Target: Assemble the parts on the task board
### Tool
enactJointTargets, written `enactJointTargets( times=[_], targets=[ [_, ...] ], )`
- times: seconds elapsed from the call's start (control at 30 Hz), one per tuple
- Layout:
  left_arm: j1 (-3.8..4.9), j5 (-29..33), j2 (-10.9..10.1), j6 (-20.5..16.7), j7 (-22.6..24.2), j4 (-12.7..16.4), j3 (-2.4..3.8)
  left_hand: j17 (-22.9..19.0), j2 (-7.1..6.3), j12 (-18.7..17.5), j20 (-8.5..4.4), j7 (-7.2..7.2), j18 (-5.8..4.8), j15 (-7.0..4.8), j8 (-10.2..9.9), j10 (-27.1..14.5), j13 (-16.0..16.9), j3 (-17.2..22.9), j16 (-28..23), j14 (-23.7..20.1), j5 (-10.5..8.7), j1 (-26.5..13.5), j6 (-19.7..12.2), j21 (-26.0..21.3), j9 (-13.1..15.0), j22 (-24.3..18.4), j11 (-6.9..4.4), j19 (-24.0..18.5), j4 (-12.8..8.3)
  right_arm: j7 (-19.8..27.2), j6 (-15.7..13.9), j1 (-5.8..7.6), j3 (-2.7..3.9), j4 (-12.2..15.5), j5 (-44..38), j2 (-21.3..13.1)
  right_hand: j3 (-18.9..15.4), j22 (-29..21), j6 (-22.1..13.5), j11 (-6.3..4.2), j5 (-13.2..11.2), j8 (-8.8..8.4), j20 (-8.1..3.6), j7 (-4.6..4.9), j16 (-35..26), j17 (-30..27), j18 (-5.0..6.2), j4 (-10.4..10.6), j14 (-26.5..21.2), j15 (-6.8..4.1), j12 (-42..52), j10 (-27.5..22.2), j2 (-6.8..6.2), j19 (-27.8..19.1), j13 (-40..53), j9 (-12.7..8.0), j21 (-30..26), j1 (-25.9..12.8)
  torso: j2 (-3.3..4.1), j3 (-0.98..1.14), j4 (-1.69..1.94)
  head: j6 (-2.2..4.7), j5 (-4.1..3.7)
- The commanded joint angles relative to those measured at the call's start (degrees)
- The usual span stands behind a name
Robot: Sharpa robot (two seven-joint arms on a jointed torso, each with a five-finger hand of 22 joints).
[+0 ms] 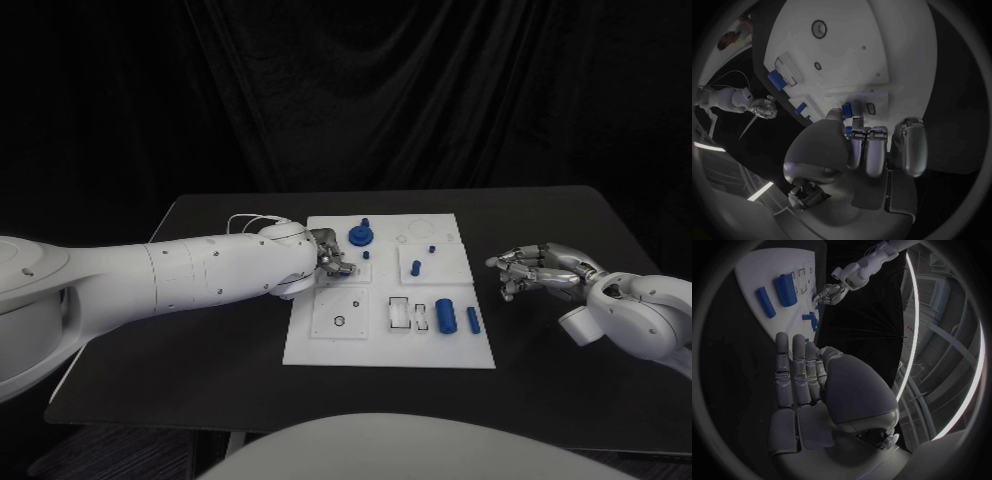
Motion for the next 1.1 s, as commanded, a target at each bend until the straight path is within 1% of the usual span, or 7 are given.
enactJointTargets(
  times=[0.03,0.17,0.47,0.77,0.9,1.0,1.1],
  targets=[
    [-0.05,0.0,0.1,0.6,0.4,0.1,-0.02,15.1,-0.31,-0.1,-0.25,-0.17,-0.16,-0.48,-0.4,6.0,14.9,0.8,0.2,6.0,0.85,0.8,0.2,0.0,-0.1,11.3,-0.51,-0.1,0.0,-0.7,0.7,-0.14,0.04,0.0,0.0,0.0,0.3,0.1,-0.4,-0.02,0.2,0.37,0.01,0.20,0.2,-0.1,0.91,0.0,-0.5,0.10,0.2,-0.5,-0.29,-0.6,-0.1,-0.1,0.3,0.3,-0.01,-0.01,0.01,0.00,0.00],
    [-0.05,0.0,0.0,0.4,0.5,0.2,-0.02,15.1,-0.98,-0.1,-0.31,-0.23,-0.15,-0.54,-0.5,6.0,14.9,2.1,0.2,6.0,2.22,1.4,0.3,-0.1,-0.3,11.2,-0.57,-0.1,0.0,-0.8,0.8,-0.15,0.04,0.0,0.0,0.0,0.4,0.1,-0.4,-0.02,0.2,0.39,0.01,0.21,0.3,-0.1,0.91,0.0,-0.5,0.11,0.2,-0.5,-0.28,-0.6,-0.1,-0.1,0.3,0.4,-0.02,0.00,0.01,0.00,-0.03],
    [-0.05,0.0,-0.6,-0.7,0.5,0.8,-0.02,15.1,-1.58,-0.1,-0.36,-0.30,-0.13,-0.60,-0.5,6.0,14.9,3.1,0.2,6.0,2.66,1.9,0.6,-0.2,-0.3,11.2,-0.65,-0.1,0.0,-1.0,0.9,-0.20,0.04,-0.1,0.0,-0.1,0.4,0.1,-0.5,-0.02,0.2,0.40,0.02,0.21,0.3,-0.1,0.91,0.0,-0.5,0.11,0.2,-0.6,-0.27,-0.6,-0.1,-0.1,0.3,0.4,0.00,-0.01,0.00,0.00,0.05],
    [0.05,1.1,-2.1,-1.1,0.2,3.1,-0.01,15.1,-2.49,-0.1,-0.47,-0.46,-0.19,-0.73,-0.4,6.0,14.9,4.4,0.2,6.0,3.30,2.4,1.0,0.1,-0.4,11.3,-0.79,0.0,-0.1,-1.1,1.0,-0.28,0.04,-0.2,0.0,-0.1,0.5,0.2,-0.5,-0.01,0.2,0.41,0.02,0.21,0.3,-0.2,0.91,0.0,-0.5,0.11,0.2,-0.6,-0.24,-0.7,-0.1,-0.1,0.3,0.4,-0.01,0.01,0.04,0.00,-0.12],
    [0.68,4.0,-2.7,-0.8,0.2,3.9,-0.01,15.1,-2.82,-0.1,-0.54,-0.51,-0.18,-0.81,-0.4,6.0,14.9,5.3,0.2,6.0,3.12,2.9,1.1,0.0,-0.5,11.3,-0.86,0.0,-0.1,-1.3,1.0,-0.30,0.04,-0.3,0.0,0.0,0.5,0.2,-0.5,-0.01,0.2,0.41,0.02,0.21,0.3,-0.2,0.91,0.0,-0.5,0.11,0.2,-0.6,-0.24,-0.7,-0.1,-0.1,0.3,0.4,-0.03,0.00,0.08,0.00,-0.21],
    [1.58,5.0,-2.8,0.3,0.2,4.0,0.00,15.1,-3.02,-0.1,-0.57,-0.50,-0.16,-0.82,-0.5,6.0,14.9,5.7,0.2,6.0,2.77,3.1,1.1,-0.1,-0.5,11.2,-0.86,0.0,-0.1,-1.3,1.0,-0.31,0.04,-0.3,0.0,-0.1,0.5,0.2,-0.5,-0.01,0.2,0.41,0.02,0.21,0.3,-0.2,0.91,0.0,-0.5,0.11,0.2,-0.6,-0.23,-0.7,-0.1,-0.1,0.3,0.4,-0.08,0.01,0.03,0.00,-0.24],
    [2.65,5.8,-2.8,2.5,0.3,3.7,0.00,15.1,-3.10,-0.1,-0.58,-0.49,-0.18,-0.83,-0.4,6.0,14.9,6.1,0.2,6.0,2.46,3.2,1.2,0.0,-0.5,11.3,-0.86,0.0,0.0,-1.3,0.9,-0.31,0.04,-0.4,0.0,-0.1,0.5,0.2,-0.5,-0.01,0.2,0.41,0.02,0.21,0.3,-0.2,0.91,0.0,-0.5,0.11,0.2,-0.6,-0.23,-0.7,-0.1,-0.1,0.3,0.4,-0.16,0.05,0.00,0.00,-0.31]
  ],
)
